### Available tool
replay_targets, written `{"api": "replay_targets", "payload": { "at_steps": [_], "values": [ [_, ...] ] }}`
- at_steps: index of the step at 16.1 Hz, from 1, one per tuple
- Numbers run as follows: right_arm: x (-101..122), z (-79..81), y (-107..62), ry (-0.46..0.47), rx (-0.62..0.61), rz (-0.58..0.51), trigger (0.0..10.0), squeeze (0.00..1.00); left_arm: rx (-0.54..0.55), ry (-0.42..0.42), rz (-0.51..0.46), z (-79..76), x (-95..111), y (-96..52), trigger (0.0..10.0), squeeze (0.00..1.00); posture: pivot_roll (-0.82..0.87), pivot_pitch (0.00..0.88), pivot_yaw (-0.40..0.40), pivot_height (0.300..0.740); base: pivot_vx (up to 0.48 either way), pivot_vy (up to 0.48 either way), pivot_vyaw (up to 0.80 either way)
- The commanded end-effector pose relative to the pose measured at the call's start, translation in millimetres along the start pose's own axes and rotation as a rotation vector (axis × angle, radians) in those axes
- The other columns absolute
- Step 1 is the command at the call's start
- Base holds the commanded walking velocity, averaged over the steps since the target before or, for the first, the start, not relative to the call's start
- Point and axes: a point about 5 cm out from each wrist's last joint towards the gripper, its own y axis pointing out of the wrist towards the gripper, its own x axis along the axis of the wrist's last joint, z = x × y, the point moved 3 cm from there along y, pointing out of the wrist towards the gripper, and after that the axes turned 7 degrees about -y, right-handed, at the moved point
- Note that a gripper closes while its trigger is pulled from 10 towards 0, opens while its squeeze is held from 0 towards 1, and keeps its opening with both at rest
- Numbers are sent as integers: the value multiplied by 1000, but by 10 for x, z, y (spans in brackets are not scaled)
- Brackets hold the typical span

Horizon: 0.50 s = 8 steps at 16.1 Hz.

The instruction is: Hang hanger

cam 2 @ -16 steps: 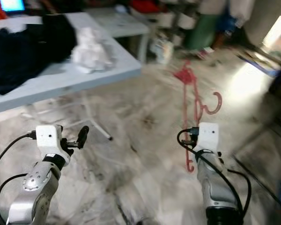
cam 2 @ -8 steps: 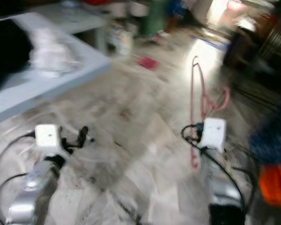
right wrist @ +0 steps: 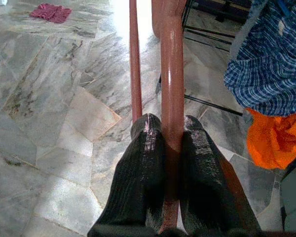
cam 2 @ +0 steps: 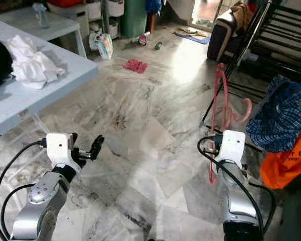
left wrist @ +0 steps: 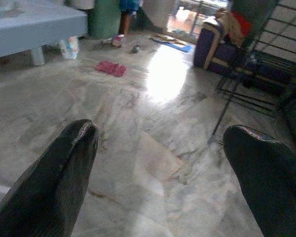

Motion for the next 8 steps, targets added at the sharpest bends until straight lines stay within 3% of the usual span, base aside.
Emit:
{"api": "replay_targets", "payload": {
  "at_steps": [1, 8],
  "values": [
    [-8, -59, -1, 1, -30, 9, 10000, 0, -33, -3, -4, -53, 12, 11, 10000, 0, 26, 93, -80, 740, 0, 0, -800],
    [-2, -42, 16, 3, -25, 14, 10000, 0, -51, -11, -3, -84, 9, 25, 10000, 0, 31, 88, -83, 740, 0, 0, -800]
  ]
}}
